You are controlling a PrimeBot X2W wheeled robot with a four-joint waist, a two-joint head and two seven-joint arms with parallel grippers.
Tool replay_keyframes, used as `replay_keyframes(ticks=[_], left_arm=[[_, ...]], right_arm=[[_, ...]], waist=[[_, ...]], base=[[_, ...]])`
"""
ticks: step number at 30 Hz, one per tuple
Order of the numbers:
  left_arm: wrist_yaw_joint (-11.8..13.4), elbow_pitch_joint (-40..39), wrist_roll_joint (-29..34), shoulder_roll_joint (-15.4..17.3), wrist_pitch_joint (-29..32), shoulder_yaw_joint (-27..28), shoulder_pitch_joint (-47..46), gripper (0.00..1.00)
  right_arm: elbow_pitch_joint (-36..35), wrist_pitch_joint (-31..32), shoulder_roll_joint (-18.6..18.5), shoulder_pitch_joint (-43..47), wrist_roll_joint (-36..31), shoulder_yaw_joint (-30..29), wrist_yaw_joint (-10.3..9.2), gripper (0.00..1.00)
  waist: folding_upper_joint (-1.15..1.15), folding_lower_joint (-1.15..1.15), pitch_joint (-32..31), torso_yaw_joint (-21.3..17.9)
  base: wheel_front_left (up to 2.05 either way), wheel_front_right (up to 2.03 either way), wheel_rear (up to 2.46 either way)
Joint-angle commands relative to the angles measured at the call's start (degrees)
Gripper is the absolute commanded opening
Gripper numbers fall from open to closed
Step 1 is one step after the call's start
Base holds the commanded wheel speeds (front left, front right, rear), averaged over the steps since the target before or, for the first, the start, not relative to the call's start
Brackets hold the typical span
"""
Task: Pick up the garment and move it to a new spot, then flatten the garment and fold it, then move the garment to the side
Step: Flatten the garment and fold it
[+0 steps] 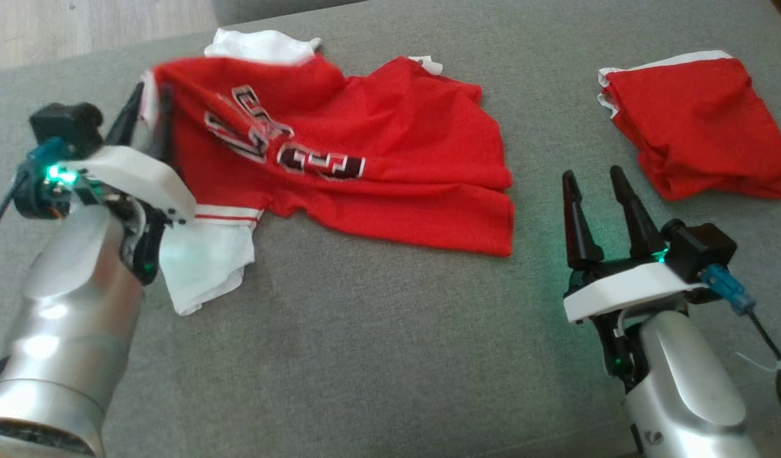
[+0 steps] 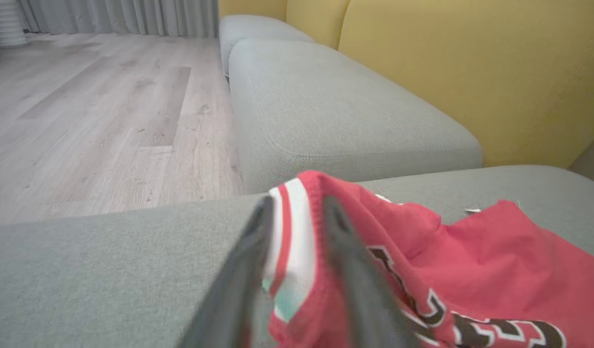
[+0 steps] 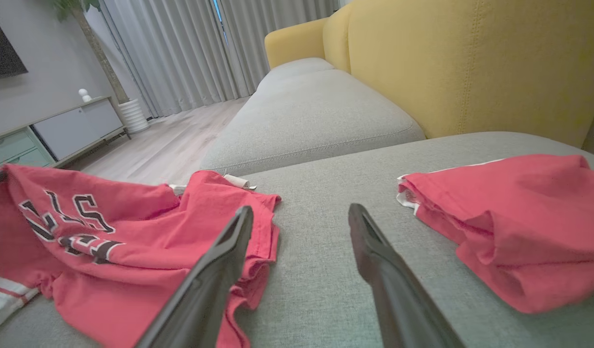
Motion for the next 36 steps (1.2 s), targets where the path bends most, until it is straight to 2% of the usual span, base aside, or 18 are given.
replay_keyframes(ticks=[1, 10, 14, 17, 19, 20, 27, 36], left_arm=[[0.2, -1.2, 0.1, 2.3, -0.4, 1.4, -2.0, 1.0], [1.6, -5.2, -0.6, 3.9, -6.2, 4.1, 3.5, 1.0], [3.1, -11.6, 0.0, 4.2, -6.6, 5.6, 9.7, 1.0], [5.6, -18.9, 2.1, 4.1, -6.6, 7.1, 15.7, 1.0], [7.3, -23.8, 3.5, 3.2, -6.7, 8.2, 20.3, 1.0], [7.3, -23.8, 3.5, 3.2, -6.7, 8.2, 20.3, 1.0], [9.9, -34.2, 6.5, -2.1, -6.7, 10.3, 33.3, 1.0], [9.2, -36.0, 9.8, -4.6, -6.7, 11.6, 35.8, 1.0]], right_arm=[[-1.5, -0.6, 0.2, -1.6, -0.2, 1.6, 0.2, 1.0], [-1.6, -0.6, 0.2, 0.0, -0.9, 1.0, 0.2, 1.0], [-0.9, -0.6, 0.2, 1.9, -1.4, 0.7, 0.2, 1.0], [-0.2, -0.6, 0.2, 3.5, -1.4, 0.1, 0.2, 1.0], [0.6, -0.6, 0.2, 4.5, -1.3, -0.2, 0.2, 1.0], [0.6, -0.6, 0.2, 4.5, -1.3, -0.2, 0.2, 1.0], [3.9, -0.3, 0.2, 6.3, -0.9, -0.5, 0.2, 1.0], [10.5, 5.3, 0.2, 5.2, 1.4, -3.6, 0.2, 1.0]], waist=[[0.0, 0.0, -0.2, 0.2], [0.0, 0.0, -2.7, 3.6], [0.0, 0.0, -4.3, 6.1], [0.0, 0.0, -5.2, 8.0], [0.0, 0.0, -5.9, 9.1], [0.0, 0.0, -5.9, 9.1], [0.0, 0.0, -7.1, 11.4], [0.0, 0.0, -6.7, 12.9]], base=[[0.0, 0.0, 0.0], [0.0, 0.0, 0.0], [0.0, 0.0, 0.0], [0.0, 0.0, 0.0], [0.0, 0.0, 0.0], [0.0, 0.0, 0.0], [0.0, 0.0, 0.0], [0.0, 0.0, 0.0]])
